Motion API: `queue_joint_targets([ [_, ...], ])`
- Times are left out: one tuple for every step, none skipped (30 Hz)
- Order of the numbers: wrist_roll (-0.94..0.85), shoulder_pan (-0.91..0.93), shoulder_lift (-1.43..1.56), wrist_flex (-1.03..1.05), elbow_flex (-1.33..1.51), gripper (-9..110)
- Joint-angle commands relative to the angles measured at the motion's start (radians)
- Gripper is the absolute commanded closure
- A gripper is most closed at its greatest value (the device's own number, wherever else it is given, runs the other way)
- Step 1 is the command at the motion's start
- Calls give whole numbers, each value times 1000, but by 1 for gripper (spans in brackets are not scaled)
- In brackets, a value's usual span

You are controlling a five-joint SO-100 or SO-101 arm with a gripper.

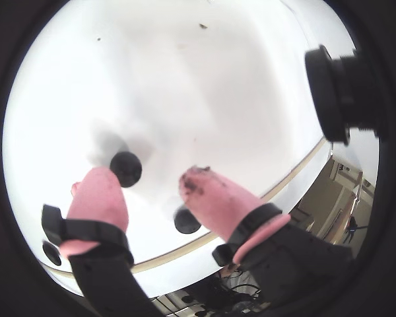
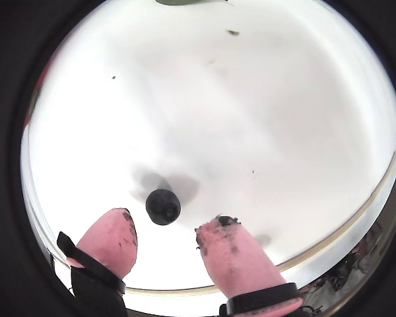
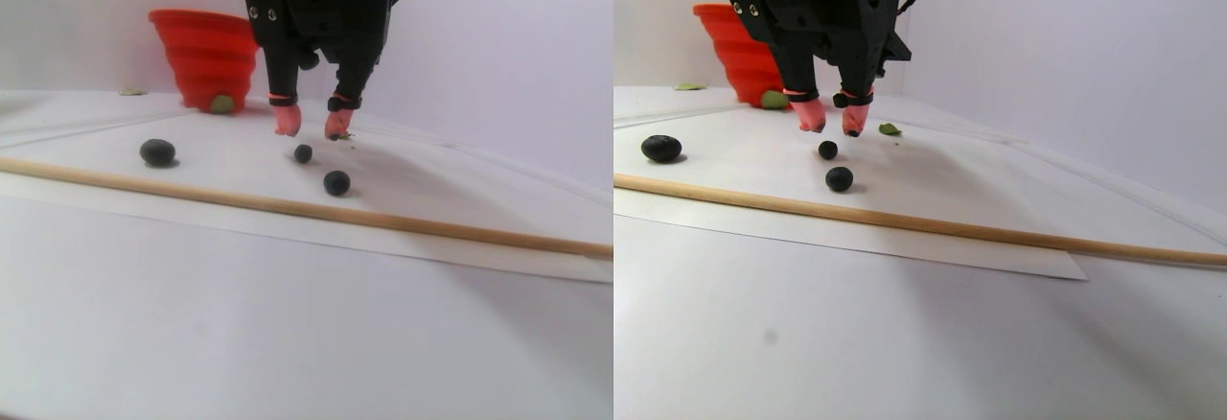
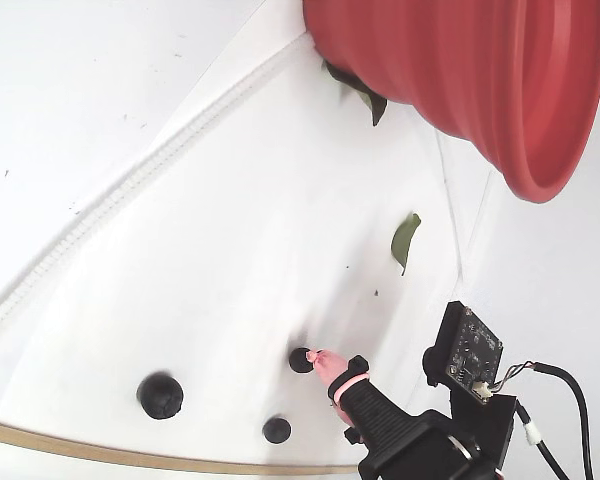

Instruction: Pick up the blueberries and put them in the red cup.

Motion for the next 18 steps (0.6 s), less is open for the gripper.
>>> queue_joint_targets([
  [12, 2, 6, -20, -23, 83],
  [14, 0, 5, -21, -23, 83],
  [17, -2, 5, -23, -21, 82],
  [20, -3, 5, -28, -20, 82],
  [25, -6, 3, -29, -20, 82],
  [28, -9, 2, -31, -20, 82],
  [29, -11, 0, -34, -20, 82],
  [31, -12, -2, -35, -20, 82],
  [32, -14, -6, -37, -20, 82],
  [34, -15, -11, -41, -20, 82],
  [34, -15, -17, -44, -20, 82],
  [34, -15, -25, -49, -21, 83],
  [34, -15, -32, -57, -21, 83],
  [34, -15, -35, -58, -21, 83],
  [34, -15, -37, -60, -23, 83],
  [32, -15, -41, -60, -25, 83],
  [31, -15, -44, -63, -25, 83],
  [31, -14, -51, -66, -26, 83],
])
